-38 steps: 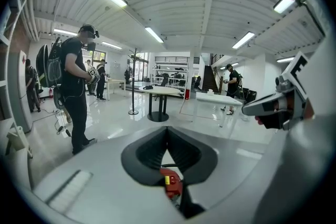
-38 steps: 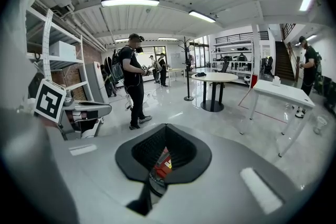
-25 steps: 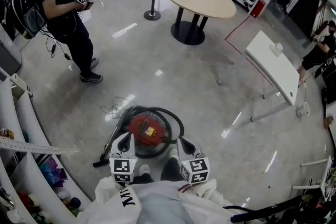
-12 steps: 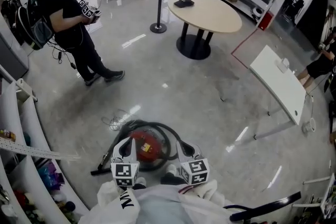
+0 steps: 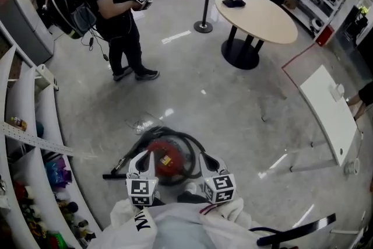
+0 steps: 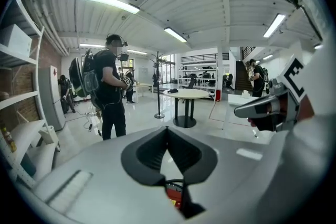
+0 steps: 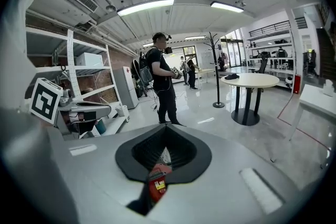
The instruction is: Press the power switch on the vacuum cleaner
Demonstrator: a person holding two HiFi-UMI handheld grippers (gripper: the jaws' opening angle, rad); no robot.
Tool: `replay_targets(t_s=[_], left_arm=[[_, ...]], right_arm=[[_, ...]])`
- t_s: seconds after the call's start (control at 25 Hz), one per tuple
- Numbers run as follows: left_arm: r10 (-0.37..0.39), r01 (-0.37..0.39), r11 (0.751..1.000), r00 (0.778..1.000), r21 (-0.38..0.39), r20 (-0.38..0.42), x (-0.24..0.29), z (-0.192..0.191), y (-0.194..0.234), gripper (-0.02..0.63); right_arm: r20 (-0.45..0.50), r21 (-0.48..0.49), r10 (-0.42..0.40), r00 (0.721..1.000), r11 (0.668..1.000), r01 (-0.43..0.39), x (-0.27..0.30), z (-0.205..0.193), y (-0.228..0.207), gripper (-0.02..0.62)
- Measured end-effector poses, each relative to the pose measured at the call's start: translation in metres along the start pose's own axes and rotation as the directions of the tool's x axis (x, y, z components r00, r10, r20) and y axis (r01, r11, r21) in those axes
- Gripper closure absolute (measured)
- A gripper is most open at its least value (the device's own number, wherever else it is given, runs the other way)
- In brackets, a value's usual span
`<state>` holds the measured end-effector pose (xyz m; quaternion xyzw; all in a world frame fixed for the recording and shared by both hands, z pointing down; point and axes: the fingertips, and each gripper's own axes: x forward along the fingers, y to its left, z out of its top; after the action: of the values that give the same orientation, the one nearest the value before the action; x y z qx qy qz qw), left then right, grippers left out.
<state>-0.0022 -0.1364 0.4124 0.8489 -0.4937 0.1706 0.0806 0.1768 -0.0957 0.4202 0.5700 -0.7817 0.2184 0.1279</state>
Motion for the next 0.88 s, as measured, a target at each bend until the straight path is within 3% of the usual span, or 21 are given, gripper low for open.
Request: replay_targets(t_s=[0.28,0.88], left_arm=[[0.093,-0.094,0.995,0.995,-0.027,-0.048,-0.006,-0.010,-0.001,0.606],[0.068,-0.072,0.997,0.993,-0.040,-0.092,-0.005,-0.030,0.011,0.606]], right_arm=[[-0.022,-0.009,0.081,0.996,0.997,-0.081,0.013,-0.002,-0.009,0.595],[-0.093,0.010,0.116,0.989,0.993,-0.116,0.041,-0.024,0.017,0.595]])
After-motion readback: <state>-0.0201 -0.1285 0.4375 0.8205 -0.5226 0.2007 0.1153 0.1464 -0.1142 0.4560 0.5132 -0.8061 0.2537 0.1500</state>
